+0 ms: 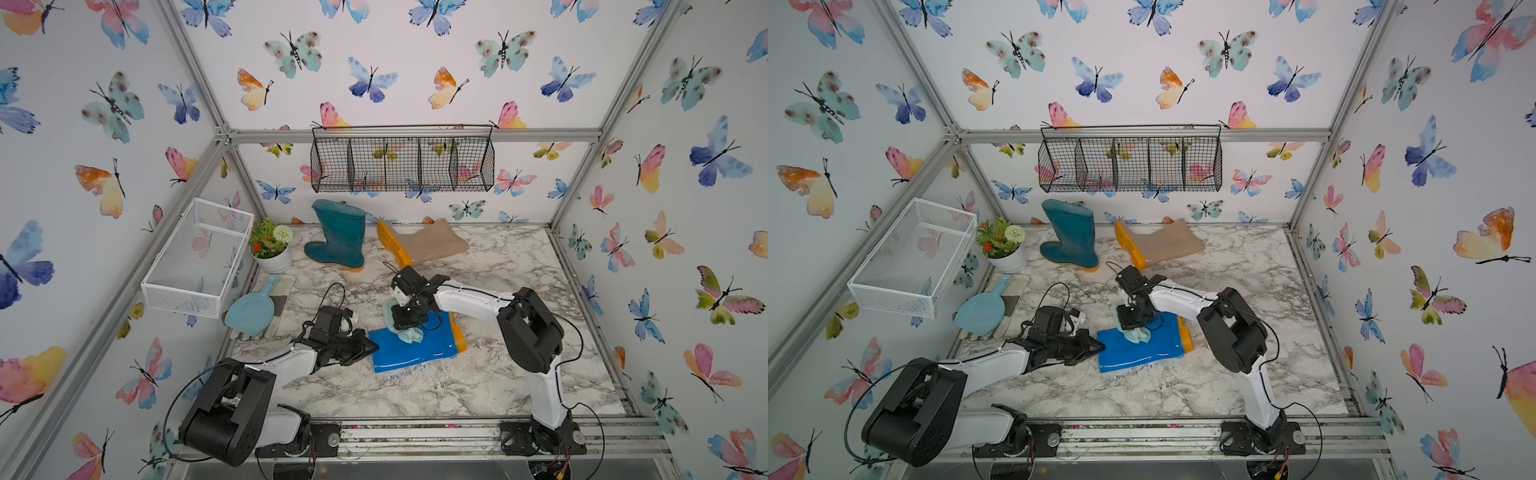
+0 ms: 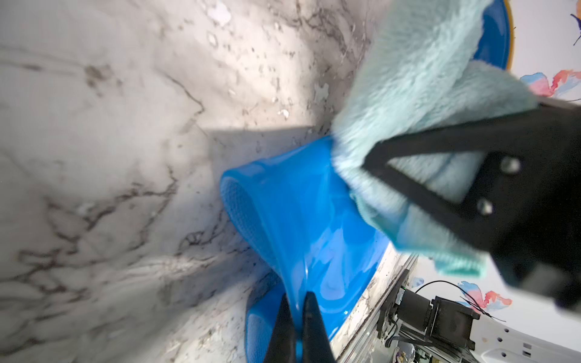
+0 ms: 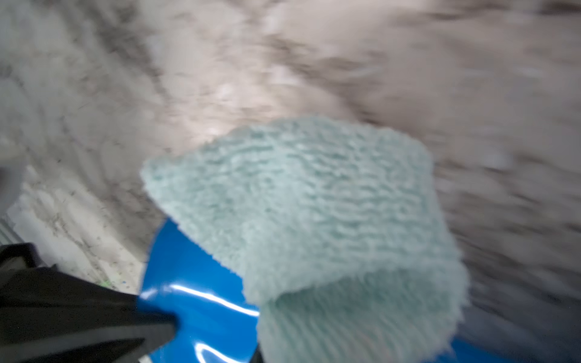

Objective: Wipe the rubber boots with a cloth
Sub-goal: Wipe the dirt off the rubber boot.

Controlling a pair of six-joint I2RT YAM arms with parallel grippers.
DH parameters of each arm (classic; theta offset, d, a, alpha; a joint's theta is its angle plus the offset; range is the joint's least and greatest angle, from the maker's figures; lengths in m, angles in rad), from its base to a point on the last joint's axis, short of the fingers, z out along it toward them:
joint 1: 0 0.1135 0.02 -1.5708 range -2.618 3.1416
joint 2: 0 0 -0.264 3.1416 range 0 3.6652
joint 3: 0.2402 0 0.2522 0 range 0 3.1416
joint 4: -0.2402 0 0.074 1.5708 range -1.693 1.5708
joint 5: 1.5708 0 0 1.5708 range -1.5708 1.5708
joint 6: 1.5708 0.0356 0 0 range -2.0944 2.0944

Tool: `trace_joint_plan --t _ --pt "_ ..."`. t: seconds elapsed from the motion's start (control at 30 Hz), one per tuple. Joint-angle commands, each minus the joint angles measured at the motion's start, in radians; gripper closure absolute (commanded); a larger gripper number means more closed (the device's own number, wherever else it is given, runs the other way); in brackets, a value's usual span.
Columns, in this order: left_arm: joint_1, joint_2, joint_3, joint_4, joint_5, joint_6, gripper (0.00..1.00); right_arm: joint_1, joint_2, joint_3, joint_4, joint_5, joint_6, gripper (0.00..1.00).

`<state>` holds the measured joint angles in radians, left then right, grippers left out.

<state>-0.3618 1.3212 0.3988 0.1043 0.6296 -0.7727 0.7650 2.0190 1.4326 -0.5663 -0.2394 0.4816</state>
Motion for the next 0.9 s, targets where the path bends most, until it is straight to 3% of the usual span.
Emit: trace_joint_plan --t 0.0,0.13,0.33,0.5,0.67,0.77,0.87 --pt "0.012 -0.008 -0.009 0.048 -0.043 -0.037 1.00 -0.060 -0.047 -0.064 -0.065 0.068 -0.009 0.98" --pt "0.011 -0.017 -0.012 0.054 -0.046 -0.057 1.00 -0.004 0.001 -0.021 -0.012 -0.029 0.041 0.98" --pt "0.011 -0.010 -0.006 0.051 -0.051 -0.063 1.00 0.179 0.105 0.168 -0.043 -0.042 0.002 0.98" --pt "0.011 -0.011 -0.013 0.051 -0.049 -0.063 1.00 0.098 0.006 0.025 -0.097 0.096 -0.043 0.98" --pt "0.013 -0.009 -0.005 0.033 -0.032 -0.040 1.00 -0.121 -0.165 -0.242 0.008 0.020 0.012 0.98" --pt "0.008 -0.008 0.011 0.006 -0.022 -0.027 1.00 -0.121 -0.161 -0.223 0.015 0.021 0.025 0.98" --pt "0.007 -0.017 0.009 0.004 -0.017 -0.031 1.00 -0.041 -0.100 -0.143 0.060 -0.014 0.078 0.98"
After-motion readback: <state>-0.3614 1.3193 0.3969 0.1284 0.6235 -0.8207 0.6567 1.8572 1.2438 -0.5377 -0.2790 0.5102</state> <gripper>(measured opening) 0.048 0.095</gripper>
